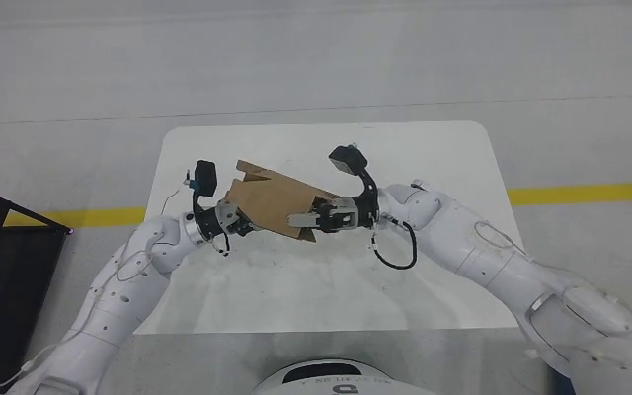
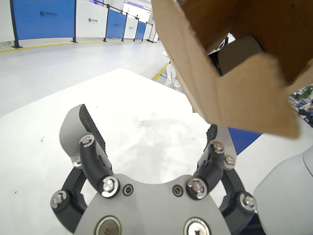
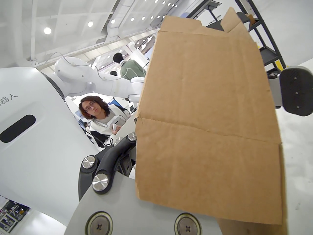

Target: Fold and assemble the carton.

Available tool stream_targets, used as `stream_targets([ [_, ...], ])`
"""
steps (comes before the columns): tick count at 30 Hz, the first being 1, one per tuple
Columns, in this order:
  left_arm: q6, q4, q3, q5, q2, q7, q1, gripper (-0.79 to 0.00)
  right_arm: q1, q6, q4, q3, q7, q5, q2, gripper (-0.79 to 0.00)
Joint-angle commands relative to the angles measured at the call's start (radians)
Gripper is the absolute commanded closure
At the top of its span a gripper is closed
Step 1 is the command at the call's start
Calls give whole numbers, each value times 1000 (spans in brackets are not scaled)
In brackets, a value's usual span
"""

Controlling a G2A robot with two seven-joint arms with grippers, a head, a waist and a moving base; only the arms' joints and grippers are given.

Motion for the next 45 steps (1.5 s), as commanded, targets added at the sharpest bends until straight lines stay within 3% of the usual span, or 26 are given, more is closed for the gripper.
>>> stream_targets([
  [1, -1, 6, -5, -9, -2, 3, 0, -785, 22, 0, 10, -42, 0, 33, -5, 0],
  [9, -6, 13, -21, -21, -5, 1, 7, -785, 105, 19, 66, -159, 20, 196, -17, 0],
  [12, -6, 17, -28, -29, -4, 1, 11, -785, 134, 15, 147, -156, 15, 165, -5, 0],
  [20, -6, 17, -10, -156, 13, -41, 10, -785, 134, 15, 147, -156, 15, 165, -5, 0],
  [23, -6, 16, -11, -176, 19, -43, 10, -785, 104, 26, 72, -149, 26, 233, -3, 0],
  [27, -6, -1, -5, -250, 28, -33, 19, -785, 83, 158, -58, -128, 158, 455, 11, 0],
  [42, -6, -1, -5, -250, 28, -33, 19, -785, 83, 158, -58, -128, 158, 455, 11, 0],
  [45, -6, -14, -27, -354, 37, -23, 31, -785, 83, 158, -58, -128, 158, 455, 11, 0],
])
